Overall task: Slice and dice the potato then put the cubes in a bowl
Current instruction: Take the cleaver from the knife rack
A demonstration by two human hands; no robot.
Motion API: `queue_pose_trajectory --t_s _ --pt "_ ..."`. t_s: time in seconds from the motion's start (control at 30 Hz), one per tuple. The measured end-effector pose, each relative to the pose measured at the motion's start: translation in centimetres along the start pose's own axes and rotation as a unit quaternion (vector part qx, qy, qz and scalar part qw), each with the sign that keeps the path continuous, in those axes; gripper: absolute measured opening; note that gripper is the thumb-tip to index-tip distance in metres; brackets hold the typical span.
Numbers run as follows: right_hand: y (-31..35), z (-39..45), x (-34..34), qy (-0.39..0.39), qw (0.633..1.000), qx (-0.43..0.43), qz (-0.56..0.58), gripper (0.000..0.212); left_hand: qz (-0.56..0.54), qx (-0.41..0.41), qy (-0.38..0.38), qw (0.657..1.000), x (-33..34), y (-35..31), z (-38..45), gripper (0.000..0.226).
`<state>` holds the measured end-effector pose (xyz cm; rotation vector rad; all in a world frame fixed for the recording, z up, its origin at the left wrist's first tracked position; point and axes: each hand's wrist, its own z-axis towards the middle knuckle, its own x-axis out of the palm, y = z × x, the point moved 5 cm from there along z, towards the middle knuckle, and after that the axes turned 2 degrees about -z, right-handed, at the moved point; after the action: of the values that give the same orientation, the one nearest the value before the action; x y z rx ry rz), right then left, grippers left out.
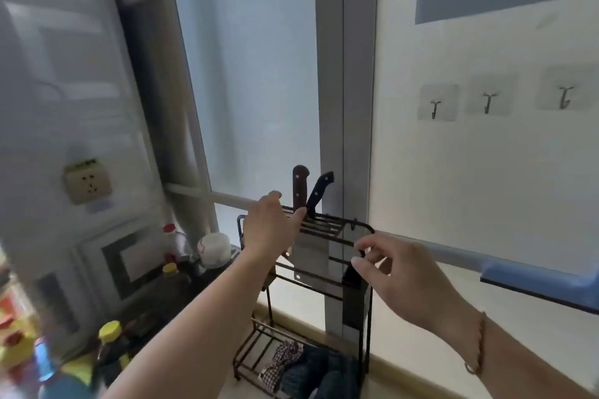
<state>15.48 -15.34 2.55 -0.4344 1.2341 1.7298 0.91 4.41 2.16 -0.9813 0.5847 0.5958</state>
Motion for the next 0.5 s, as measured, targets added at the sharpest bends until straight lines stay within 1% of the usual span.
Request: queue_pose_trajectory --t_s 0.07,0.1,0.17,0.3,0.37,0.43,0.5 --pt "-0.4 0.5 0.2 -0.002 1.000 0.013 -0.001 0.015 0.079 0.000 0.006 0.997 0.5 -0.1 1.1 0.062" --pt "-0.7 0.7 0.3 -0.008 1.000 0.010 -0.005 0.015 0.102 0.010 0.002 0.995 0.9 -0.2 1.7 0.060" --pt "-1.4 1.0 0.3 -0.012 1.000 0.017 -0.009 0.014 0.111 0.026 -0.005 0.993 1.4 -0.7 2.4 0.049" --pt "-2.1 1.6 0.5 -0.017 0.999 0.028 -0.010 0.014 0.063 0.026 0.005 0.998 2.2 -1.0 2.7 0.032" --pt "-2.2 1.9 0.6 -0.022 0.999 0.030 -0.003 0.012 0.025 0.025 0.005 0.999 2.3 -1.0 2.8 0.032" --pt "-2.1 2.3 0.5 -0.028 0.999 0.029 0.004 0.011 0.002 0.035 -0.001 0.999 2.3 -1.0 3.0 0.037" --pt "-1.8 2.5 0.3 -0.030 0.999 0.027 0.013 0.011 -0.016 0.051 -0.007 0.999 1.8 -1.4 3.0 0.035"
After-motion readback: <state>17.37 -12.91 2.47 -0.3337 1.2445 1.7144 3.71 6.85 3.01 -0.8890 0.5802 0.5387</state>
